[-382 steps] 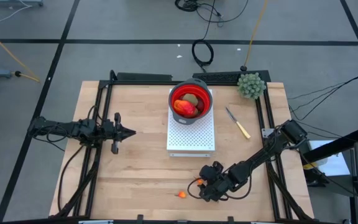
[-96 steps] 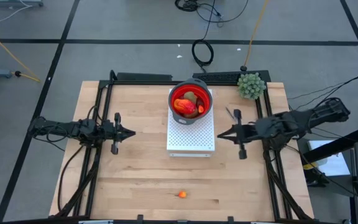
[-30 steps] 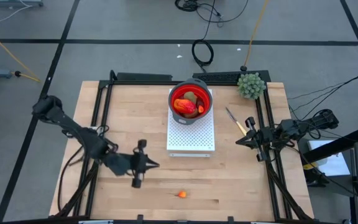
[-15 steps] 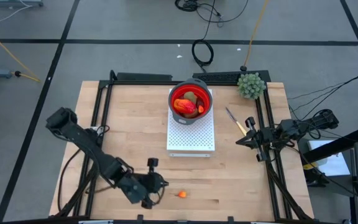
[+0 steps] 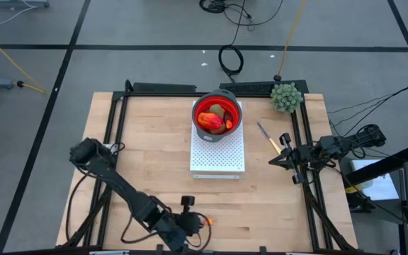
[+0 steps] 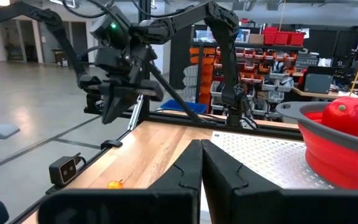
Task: Pick & Place Fruit
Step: Put the orange pear into the red strainer bowl
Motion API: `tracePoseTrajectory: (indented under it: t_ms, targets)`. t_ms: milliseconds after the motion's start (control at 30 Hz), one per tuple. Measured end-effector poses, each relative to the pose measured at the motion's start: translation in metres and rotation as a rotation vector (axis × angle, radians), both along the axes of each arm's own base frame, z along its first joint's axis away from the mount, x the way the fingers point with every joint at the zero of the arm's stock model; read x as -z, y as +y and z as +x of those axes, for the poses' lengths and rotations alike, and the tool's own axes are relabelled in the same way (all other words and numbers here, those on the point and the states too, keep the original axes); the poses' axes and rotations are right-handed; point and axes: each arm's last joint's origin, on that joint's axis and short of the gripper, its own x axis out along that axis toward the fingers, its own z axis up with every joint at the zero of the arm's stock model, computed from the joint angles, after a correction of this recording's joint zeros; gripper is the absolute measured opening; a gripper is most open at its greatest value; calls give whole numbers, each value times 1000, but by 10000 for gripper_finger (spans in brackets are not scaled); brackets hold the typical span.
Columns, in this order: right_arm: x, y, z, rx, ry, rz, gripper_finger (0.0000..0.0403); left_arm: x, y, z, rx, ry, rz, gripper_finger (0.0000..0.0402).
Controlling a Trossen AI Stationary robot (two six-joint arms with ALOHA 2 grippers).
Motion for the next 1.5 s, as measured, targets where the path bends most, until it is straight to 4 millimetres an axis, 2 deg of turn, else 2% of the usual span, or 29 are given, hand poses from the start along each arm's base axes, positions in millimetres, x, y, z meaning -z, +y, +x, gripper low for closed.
tracePoseTrajectory:
  t_ms: [367, 667, 1067, 1233, 1500]
  targets:
    - [0, 0, 0, 1, -3, -10, 0, 29, 0, 17, -135, 82, -116, 19]
    - [0, 0, 0, 1, -7, -28, 0, 57, 1, 27, -151, 177, -157, 19]
    - [1, 1, 0, -51, 3, -36, 0, 60, 4, 30, -180, 193, -192, 24]
    - [1, 1, 0, -50, 5, -37, 0, 62, 4, 30, -189, 193, -196, 62]
    - [1, 1, 0, -50, 3, -41, 0, 61, 3, 31, -154, 174, -174, 177]
